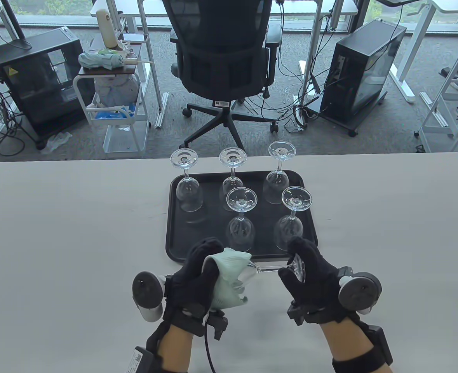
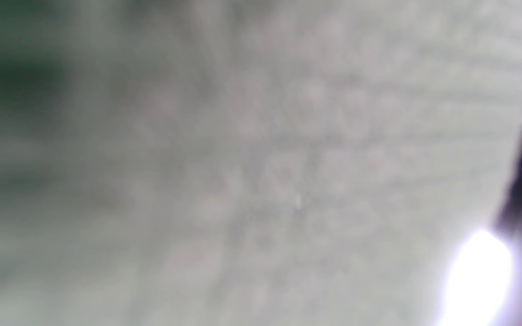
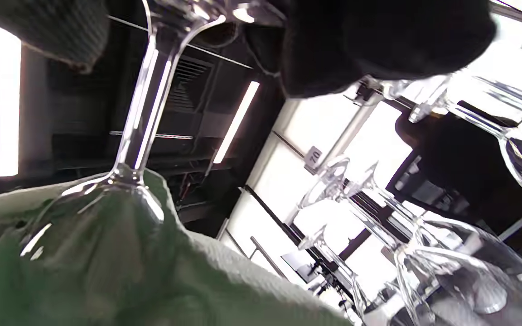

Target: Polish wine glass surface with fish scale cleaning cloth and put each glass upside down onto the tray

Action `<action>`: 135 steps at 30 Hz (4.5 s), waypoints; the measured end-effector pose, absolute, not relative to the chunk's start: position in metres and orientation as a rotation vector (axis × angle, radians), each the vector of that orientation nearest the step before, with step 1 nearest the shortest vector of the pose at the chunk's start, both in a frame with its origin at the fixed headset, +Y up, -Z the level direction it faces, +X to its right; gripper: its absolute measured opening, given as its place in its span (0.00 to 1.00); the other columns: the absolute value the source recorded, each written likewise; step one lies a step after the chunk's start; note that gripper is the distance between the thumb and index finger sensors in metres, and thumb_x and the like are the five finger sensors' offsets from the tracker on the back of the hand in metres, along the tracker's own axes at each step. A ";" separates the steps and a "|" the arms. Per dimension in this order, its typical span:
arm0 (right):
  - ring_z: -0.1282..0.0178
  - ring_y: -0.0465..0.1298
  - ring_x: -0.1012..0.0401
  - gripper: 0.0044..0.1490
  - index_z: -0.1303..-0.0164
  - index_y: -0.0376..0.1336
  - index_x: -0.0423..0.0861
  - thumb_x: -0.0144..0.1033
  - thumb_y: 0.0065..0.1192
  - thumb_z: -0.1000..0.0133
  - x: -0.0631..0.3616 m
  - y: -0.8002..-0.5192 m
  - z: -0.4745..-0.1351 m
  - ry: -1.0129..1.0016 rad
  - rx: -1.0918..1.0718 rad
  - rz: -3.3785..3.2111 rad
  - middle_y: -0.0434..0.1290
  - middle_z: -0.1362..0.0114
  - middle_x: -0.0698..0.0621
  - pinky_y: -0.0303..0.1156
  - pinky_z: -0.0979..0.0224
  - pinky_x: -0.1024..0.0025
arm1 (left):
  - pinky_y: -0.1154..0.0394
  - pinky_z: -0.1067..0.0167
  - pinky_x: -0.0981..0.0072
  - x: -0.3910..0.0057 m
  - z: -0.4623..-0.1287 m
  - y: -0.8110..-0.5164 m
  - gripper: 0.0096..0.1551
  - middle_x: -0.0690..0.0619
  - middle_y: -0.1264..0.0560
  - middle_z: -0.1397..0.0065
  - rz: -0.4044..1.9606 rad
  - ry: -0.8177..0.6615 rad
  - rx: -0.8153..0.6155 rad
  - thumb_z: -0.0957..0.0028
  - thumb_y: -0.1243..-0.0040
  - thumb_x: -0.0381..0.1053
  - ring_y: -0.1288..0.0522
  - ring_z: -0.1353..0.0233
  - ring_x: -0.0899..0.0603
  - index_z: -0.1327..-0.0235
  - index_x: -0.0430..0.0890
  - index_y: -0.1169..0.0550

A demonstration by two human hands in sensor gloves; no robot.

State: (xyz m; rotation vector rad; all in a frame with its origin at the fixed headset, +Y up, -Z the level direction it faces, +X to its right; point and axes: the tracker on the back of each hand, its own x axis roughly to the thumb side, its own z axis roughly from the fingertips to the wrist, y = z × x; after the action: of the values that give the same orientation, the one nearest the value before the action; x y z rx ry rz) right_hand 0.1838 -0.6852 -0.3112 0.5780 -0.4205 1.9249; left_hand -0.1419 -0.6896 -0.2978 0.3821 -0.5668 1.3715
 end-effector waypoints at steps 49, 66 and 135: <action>0.51 0.79 0.47 0.58 0.20 0.38 0.55 0.70 0.62 0.47 0.173 -0.680 -0.299 -0.736 0.848 2.049 0.58 0.20 0.39 0.83 0.55 0.58 | 0.20 0.48 0.39 -0.155 -0.305 -0.697 0.33 0.49 0.36 0.18 1.506 -0.530 0.241 0.40 0.50 0.73 0.31 0.25 0.34 0.27 0.58 0.30; 0.54 0.78 0.49 0.44 0.18 0.46 0.53 0.65 0.47 0.39 0.181 -0.695 -0.315 -0.329 0.434 1.867 0.64 0.27 0.38 0.80 0.59 0.62 | 0.23 0.37 0.35 -0.211 -0.306 -0.688 0.28 0.43 0.26 0.28 1.598 -0.477 0.464 0.39 0.45 0.61 0.25 0.30 0.33 0.40 0.42 0.20; 0.16 0.30 0.47 0.47 0.15 0.48 0.57 0.64 0.56 0.41 0.266 -0.683 -0.336 -0.333 0.247 2.623 0.41 0.11 0.46 0.31 0.26 0.33 | 0.24 0.36 0.36 -0.298 -0.303 -0.710 0.29 0.42 0.26 0.28 1.553 -0.104 0.614 0.37 0.49 0.61 0.25 0.30 0.32 0.38 0.41 0.21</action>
State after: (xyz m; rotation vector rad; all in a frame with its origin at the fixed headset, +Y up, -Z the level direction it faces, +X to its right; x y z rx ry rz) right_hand 0.2658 -0.6831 -0.3364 0.2468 -0.3333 2.6230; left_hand -0.2975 -0.7096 -0.3032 0.6144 -0.1042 1.5526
